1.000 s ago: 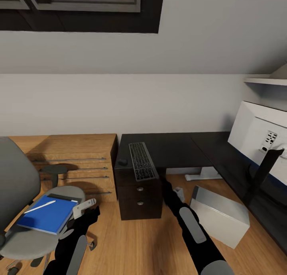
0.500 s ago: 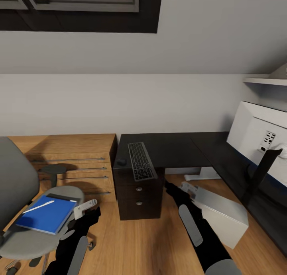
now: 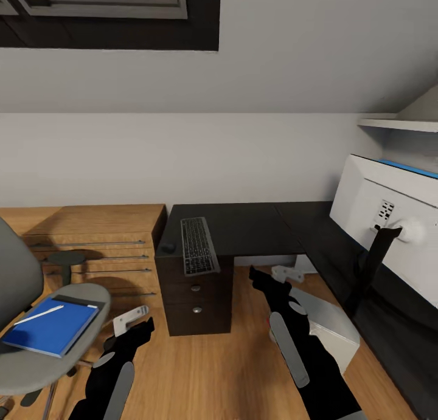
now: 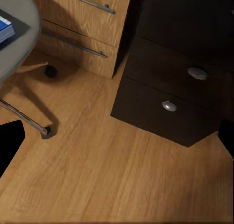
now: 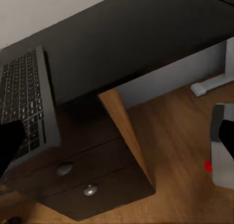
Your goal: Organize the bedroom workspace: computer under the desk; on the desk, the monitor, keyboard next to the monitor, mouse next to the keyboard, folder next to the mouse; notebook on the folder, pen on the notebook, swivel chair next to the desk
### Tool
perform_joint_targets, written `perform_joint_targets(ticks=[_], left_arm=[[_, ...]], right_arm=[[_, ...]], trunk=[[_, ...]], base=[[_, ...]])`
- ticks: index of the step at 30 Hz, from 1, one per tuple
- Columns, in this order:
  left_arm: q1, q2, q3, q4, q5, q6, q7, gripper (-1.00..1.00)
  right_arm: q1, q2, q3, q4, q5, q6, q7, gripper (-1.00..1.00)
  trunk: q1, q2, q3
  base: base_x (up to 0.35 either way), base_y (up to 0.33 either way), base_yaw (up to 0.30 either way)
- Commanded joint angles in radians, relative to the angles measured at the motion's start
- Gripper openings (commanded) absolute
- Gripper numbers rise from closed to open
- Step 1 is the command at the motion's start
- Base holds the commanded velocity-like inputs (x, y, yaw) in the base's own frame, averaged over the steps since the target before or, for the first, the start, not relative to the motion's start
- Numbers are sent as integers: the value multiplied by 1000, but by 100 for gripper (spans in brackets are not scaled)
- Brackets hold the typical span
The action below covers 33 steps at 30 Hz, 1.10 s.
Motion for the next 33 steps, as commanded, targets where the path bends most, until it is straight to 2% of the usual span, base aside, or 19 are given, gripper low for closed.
perform_joint_targets(ticks=[1, 9, 33], left_arm=[[-1, 0, 1, -2, 11, 3, 6, 100], [-1, 1, 0, -3, 11, 8, 5, 100], [-1, -1, -4, -3, 11, 0, 5, 100]], right_arm=[[4, 0, 2, -6, -7, 3, -5, 100], [17, 3, 7, -16, -11, 3, 6, 100], [18, 3, 8, -3, -13, 3, 6, 100]], trunk=[[0, -1, -1], [0, -1, -1], [0, -1, -1]], base=[[-110, -193, 0], [-278, -86, 0], [-265, -226, 0]])
